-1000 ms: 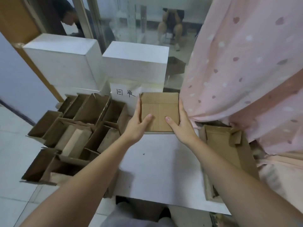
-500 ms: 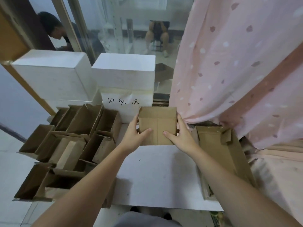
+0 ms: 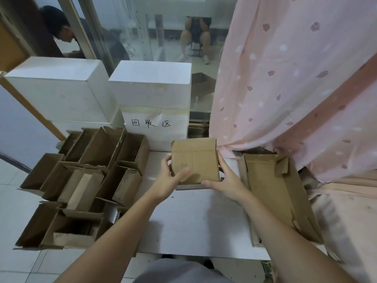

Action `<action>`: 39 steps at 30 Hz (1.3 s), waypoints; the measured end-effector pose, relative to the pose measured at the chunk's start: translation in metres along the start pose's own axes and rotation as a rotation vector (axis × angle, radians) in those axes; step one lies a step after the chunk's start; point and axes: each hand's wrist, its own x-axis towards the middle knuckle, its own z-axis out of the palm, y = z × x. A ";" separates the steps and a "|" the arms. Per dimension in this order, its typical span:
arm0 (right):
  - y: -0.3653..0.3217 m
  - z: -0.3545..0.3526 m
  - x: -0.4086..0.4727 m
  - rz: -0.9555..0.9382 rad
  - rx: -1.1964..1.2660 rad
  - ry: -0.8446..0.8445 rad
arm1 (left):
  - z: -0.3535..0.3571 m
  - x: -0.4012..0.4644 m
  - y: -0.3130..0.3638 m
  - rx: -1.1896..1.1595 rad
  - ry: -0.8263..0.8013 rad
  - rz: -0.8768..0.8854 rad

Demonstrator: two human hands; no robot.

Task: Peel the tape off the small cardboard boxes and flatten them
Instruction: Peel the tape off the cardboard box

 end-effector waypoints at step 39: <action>0.008 0.017 0.052 0.076 -0.152 0.178 | -0.033 0.016 -0.005 0.485 0.205 0.147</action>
